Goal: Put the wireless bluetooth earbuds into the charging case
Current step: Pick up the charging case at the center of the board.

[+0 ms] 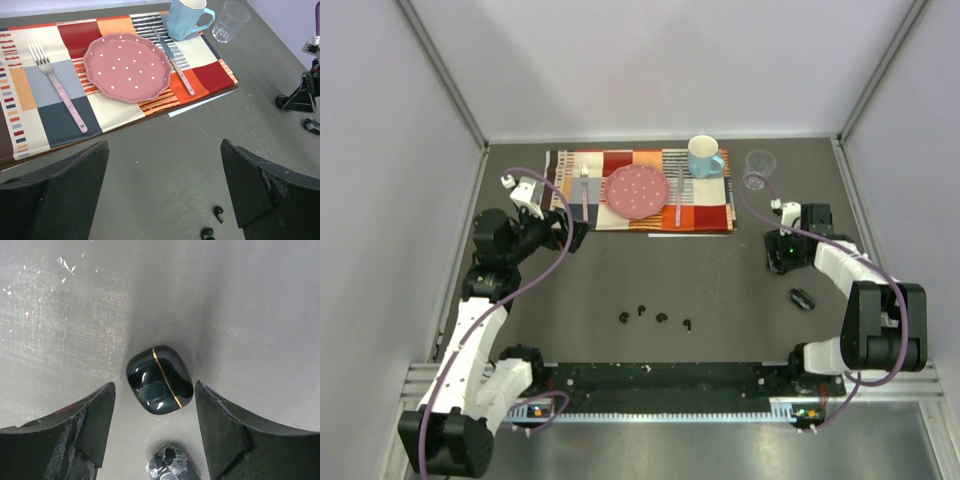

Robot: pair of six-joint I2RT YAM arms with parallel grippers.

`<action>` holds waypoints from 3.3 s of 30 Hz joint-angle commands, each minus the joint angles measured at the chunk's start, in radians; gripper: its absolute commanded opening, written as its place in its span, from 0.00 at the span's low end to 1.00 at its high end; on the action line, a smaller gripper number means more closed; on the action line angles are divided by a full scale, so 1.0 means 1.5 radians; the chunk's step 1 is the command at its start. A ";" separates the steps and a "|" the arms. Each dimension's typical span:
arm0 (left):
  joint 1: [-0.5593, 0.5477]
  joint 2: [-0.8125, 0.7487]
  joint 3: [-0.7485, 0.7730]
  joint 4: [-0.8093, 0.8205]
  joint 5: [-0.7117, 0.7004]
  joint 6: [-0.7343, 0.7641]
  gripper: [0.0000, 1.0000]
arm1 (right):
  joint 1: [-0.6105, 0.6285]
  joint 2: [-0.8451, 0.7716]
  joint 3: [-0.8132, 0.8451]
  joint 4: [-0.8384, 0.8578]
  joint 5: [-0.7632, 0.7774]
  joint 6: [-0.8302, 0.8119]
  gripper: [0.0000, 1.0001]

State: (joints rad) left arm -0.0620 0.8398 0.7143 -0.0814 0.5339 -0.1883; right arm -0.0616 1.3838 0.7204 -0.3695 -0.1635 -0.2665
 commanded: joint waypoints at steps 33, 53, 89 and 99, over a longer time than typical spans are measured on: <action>-0.003 -0.006 -0.003 0.034 0.002 -0.008 0.99 | 0.038 0.035 0.014 0.044 0.058 0.008 0.61; -0.003 -0.010 -0.005 0.035 -0.007 -0.021 0.99 | 0.038 0.069 0.036 0.014 0.050 0.055 0.51; -0.002 0.111 -0.016 0.189 0.227 -0.158 0.99 | 0.219 -0.178 0.078 -0.033 -0.021 0.055 0.00; -0.002 0.098 -0.028 0.186 0.138 -0.126 0.99 | 0.258 -0.245 0.088 0.005 0.019 0.048 0.00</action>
State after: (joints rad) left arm -0.0616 1.0389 0.6659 0.1562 0.8131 -0.4160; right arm 0.3046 1.0527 0.8032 -0.4339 -0.1635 -0.1822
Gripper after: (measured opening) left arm 0.988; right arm 0.473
